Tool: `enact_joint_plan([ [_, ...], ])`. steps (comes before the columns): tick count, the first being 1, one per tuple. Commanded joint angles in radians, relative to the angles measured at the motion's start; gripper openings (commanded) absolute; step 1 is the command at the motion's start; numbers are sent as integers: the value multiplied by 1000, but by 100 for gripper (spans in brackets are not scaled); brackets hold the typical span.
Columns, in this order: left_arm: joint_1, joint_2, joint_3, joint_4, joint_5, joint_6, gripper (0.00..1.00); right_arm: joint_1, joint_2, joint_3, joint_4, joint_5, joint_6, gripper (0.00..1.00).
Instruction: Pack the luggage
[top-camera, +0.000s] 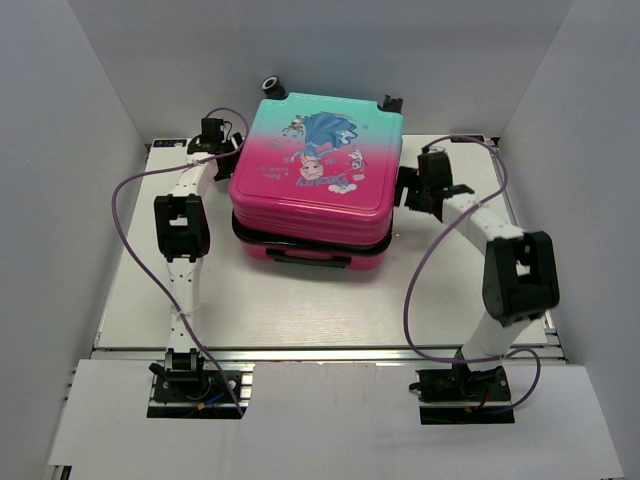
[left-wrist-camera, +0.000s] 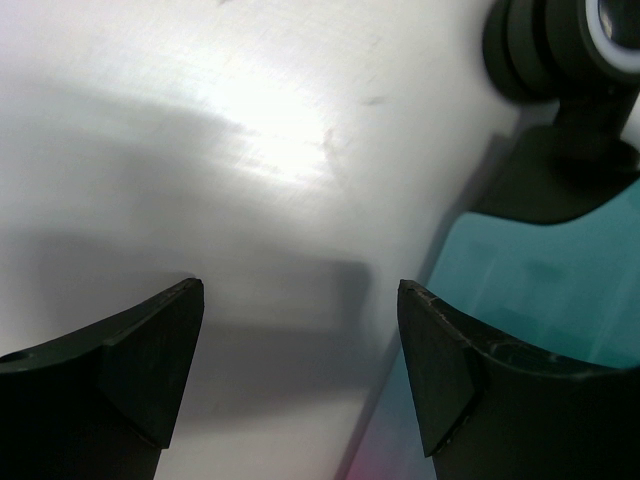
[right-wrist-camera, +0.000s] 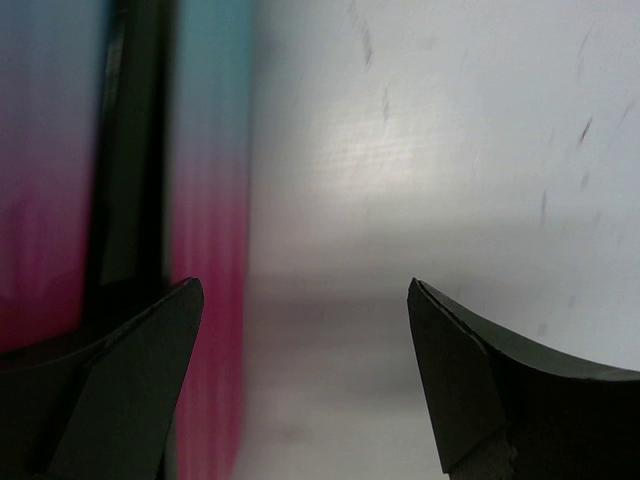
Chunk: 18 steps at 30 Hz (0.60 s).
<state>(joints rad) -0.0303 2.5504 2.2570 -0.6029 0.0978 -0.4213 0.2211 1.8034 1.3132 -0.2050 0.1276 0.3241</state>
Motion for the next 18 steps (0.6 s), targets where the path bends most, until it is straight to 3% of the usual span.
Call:
enact_joint_plan([
  [1, -223, 44, 42, 98, 229, 64, 90, 293, -184, -165, 30, -151, 25, 89],
  [4, -279, 68, 58, 191, 246, 78, 95, 481, -269, -262, 36, -155, 65, 89],
  [7, -299, 83, 81, 230, 206, 55, 98, 588, -327, -307, -12, -145, 90, 89],
  [11, -255, 30, 53, 166, 36, -95, 98, 598, -444, -341, -146, -5, 145, 89],
  [15, -182, -57, 55, 76, -166, -83, 98, 587, -611, -390, -286, 72, 167, 89],
  [18, -117, -154, 50, 4, -240, -91, 98, 561, -734, -381, -404, 219, 240, 89],
])
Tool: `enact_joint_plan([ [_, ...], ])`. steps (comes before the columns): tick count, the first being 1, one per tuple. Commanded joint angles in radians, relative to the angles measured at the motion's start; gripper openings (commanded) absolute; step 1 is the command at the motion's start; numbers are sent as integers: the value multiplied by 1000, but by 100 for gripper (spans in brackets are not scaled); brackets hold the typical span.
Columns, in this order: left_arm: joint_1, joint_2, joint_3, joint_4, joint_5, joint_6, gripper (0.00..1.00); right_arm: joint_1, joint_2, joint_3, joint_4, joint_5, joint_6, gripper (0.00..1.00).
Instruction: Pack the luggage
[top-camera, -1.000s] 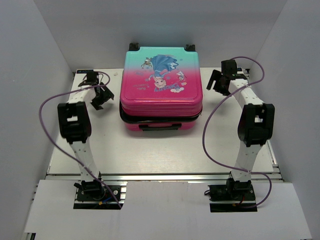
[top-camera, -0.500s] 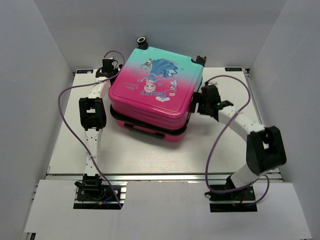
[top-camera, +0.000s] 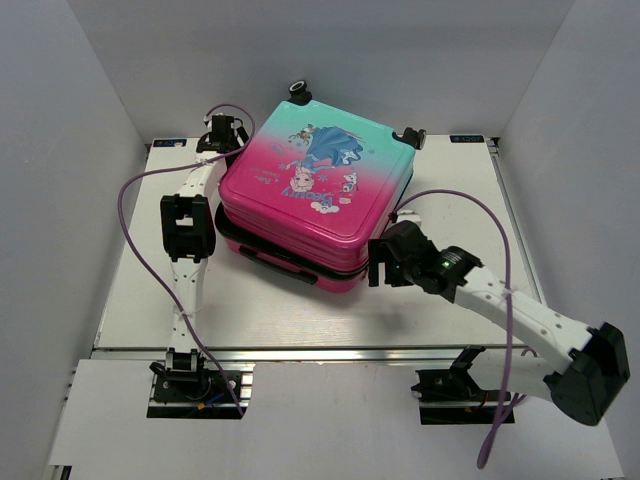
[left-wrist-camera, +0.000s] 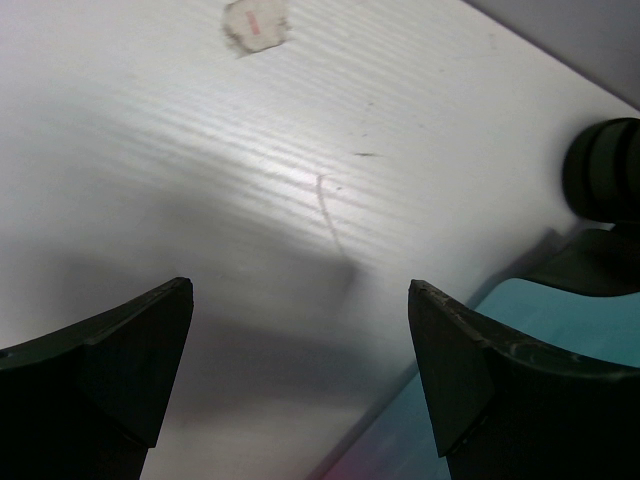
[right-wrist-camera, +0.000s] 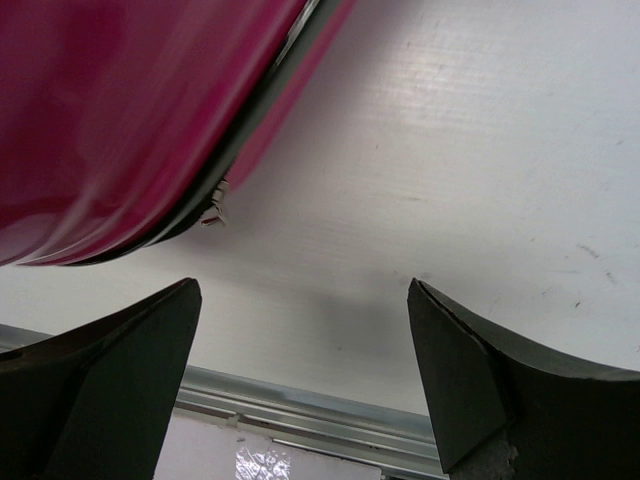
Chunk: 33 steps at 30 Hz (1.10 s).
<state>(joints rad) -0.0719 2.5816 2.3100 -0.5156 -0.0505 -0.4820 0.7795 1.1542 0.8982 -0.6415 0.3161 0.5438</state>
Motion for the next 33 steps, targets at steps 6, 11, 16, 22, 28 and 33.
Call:
enact_joint_plan([
  [6, 72, -362, -23, -242, -147, -56, 98, -126, -80, 134, -3, 277, 48, 89],
  [11, 155, -491, -151, -356, -267, -86, 98, -293, -5, 254, 92, 226, -31, 89],
  [16, 221, -629, -286, -501, -203, -138, 98, -479, 174, 407, 229, 123, -117, 89],
  [22, 190, -1166, -976, -352, -29, -239, 98, -649, 620, 896, 130, -149, -212, 89],
  [28, 190, -1575, -1455, -207, 142, -309, 98, -684, 965, 1335, 124, -267, -220, 89],
  [33, 190, -1620, -1570, -186, 224, -319, 98, -668, 1157, 1467, 197, -445, -203, 89],
])
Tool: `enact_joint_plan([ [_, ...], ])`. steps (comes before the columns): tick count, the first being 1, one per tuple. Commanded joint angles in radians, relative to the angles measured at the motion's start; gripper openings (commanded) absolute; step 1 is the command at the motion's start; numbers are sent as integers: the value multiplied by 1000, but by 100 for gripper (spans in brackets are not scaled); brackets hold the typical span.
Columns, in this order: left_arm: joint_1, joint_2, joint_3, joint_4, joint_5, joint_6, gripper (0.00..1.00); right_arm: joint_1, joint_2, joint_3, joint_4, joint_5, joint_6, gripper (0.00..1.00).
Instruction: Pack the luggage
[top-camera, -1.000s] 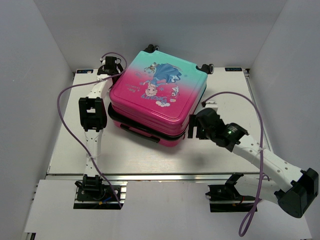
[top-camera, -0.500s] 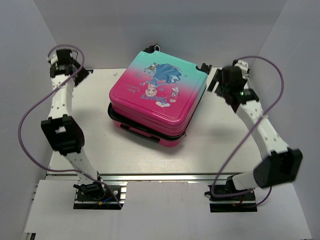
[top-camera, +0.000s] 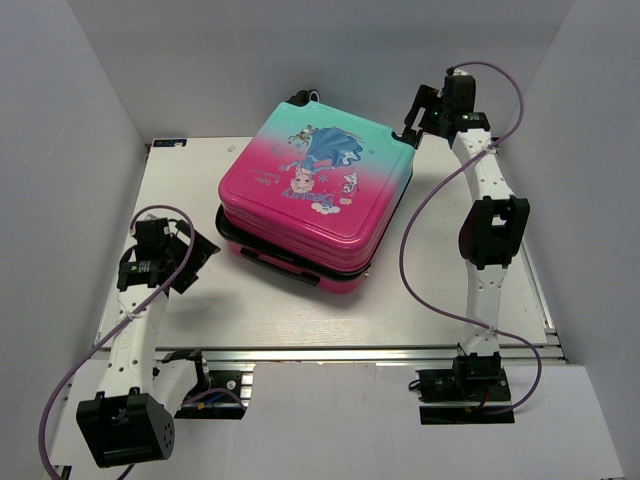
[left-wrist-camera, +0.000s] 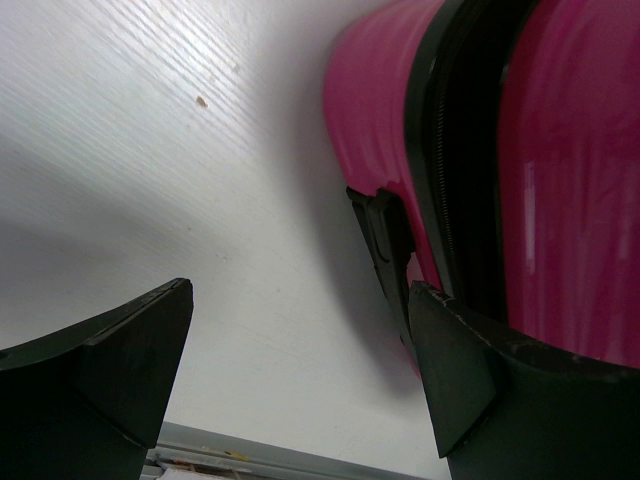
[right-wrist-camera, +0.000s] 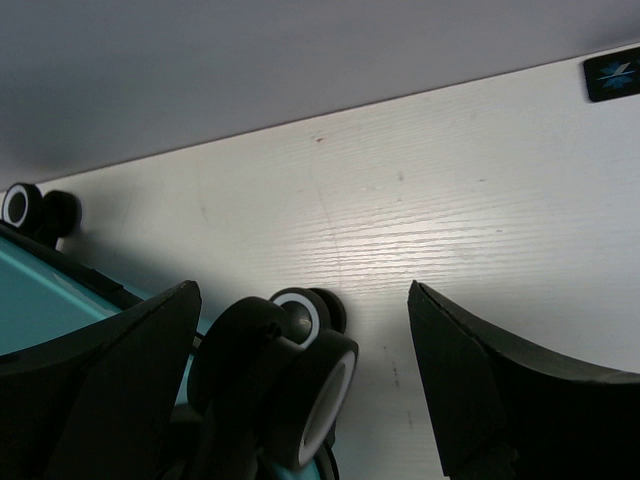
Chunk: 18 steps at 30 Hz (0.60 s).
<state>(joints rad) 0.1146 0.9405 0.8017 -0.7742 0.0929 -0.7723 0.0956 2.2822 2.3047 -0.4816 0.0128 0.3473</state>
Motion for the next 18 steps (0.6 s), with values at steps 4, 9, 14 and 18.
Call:
enact_joint_plan([
  [4, -6, 112, -140, 189, 183, -32, 98, 32, 34, -22, 37, -158, -33, 88],
  [9, -41, 295, -167, 410, 218, -54, 97, 49, -151, -348, 69, -157, -91, 68],
  [14, -105, 548, 25, 558, 225, -50, 97, 59, -507, -911, 343, -160, -65, 44],
  [18, -153, 829, 275, 505, 206, 14, 96, 91, -770, -1161, 336, -185, -16, 43],
])
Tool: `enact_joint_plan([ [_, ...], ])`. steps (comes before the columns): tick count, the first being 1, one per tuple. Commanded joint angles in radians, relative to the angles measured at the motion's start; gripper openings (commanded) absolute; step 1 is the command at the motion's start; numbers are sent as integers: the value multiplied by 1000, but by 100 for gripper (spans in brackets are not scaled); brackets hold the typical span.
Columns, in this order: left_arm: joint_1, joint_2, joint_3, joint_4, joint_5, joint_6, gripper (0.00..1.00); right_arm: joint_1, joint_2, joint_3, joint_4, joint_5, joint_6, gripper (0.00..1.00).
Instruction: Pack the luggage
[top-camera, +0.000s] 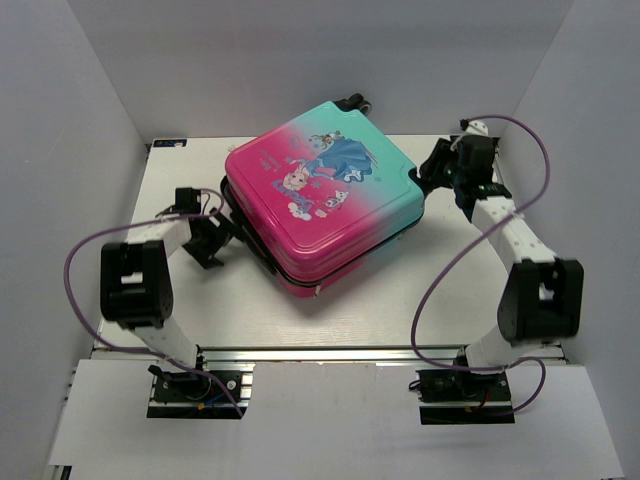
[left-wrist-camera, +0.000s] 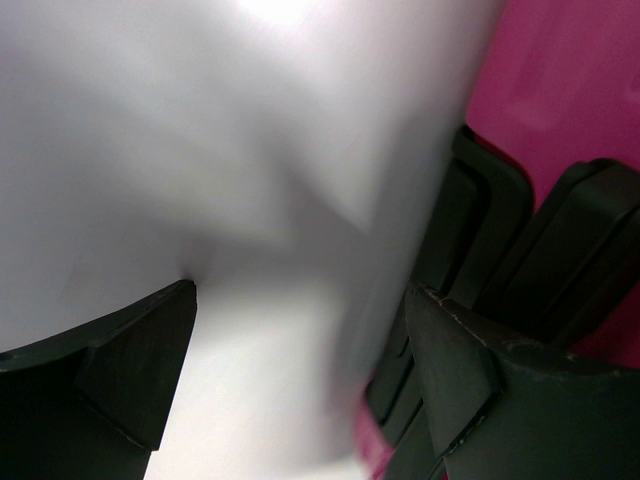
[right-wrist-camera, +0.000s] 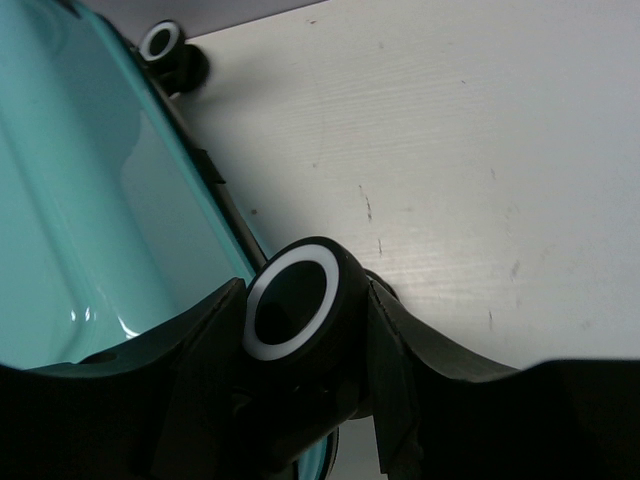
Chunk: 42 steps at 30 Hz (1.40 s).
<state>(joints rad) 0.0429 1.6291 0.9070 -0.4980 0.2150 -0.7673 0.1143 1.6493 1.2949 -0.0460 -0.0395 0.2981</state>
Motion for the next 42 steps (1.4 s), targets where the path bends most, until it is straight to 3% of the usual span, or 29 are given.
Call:
enact_joint_plan([
  [1, -81, 185, 223, 211, 84, 23, 97, 80, -179, -204, -92, -131, 51, 43],
  [2, -92, 224, 328, 197, 86, 48, 96, 85, -225, -285, -89, -140, 50, 42],
  [6, -110, 388, 563, 99, 109, 98, 96, 104, -365, -341, -146, -51, 33, 44],
  [11, -121, 457, 676, 37, 135, 135, 97, 99, -382, -273, -131, -52, -14, 47],
  [12, -121, 456, 694, 17, 121, 146, 97, 97, -364, -247, -114, -65, -10, 43],
  [14, -112, 439, 690, -37, 80, 166, 98, 90, -341, -218, -89, -39, -1, 22],
  [17, -101, 365, 613, -54, 55, 165, 98, 96, -304, -135, -81, -65, 4, 10],
  [22, -78, 218, 512, -74, 21, 155, 98, 96, -307, -91, -51, -51, 10, 0],
  [29, -78, 126, 481, -79, 29, 149, 98, 97, -249, -26, -40, 9, 25, 0],
  [30, -78, 121, 474, -67, 30, 149, 98, 96, -243, -34, -44, 12, 24, 2],
  [31, -78, 118, 460, -53, 37, 148, 98, 100, -246, -43, -52, 35, 29, 29],
  [32, -78, 120, 446, -39, 64, 148, 98, 97, -250, -64, -52, 68, 42, 48],
  [34, -78, 133, 420, -10, 89, 143, 98, 93, -264, -74, -57, 116, 44, 77],
  [37, -78, 182, 431, -51, 86, 134, 96, 93, -279, -11, -132, 197, 32, 89],
  [42, -78, 152, 362, -18, 44, 109, 95, 88, -307, 165, -337, 363, 52, 89],
])
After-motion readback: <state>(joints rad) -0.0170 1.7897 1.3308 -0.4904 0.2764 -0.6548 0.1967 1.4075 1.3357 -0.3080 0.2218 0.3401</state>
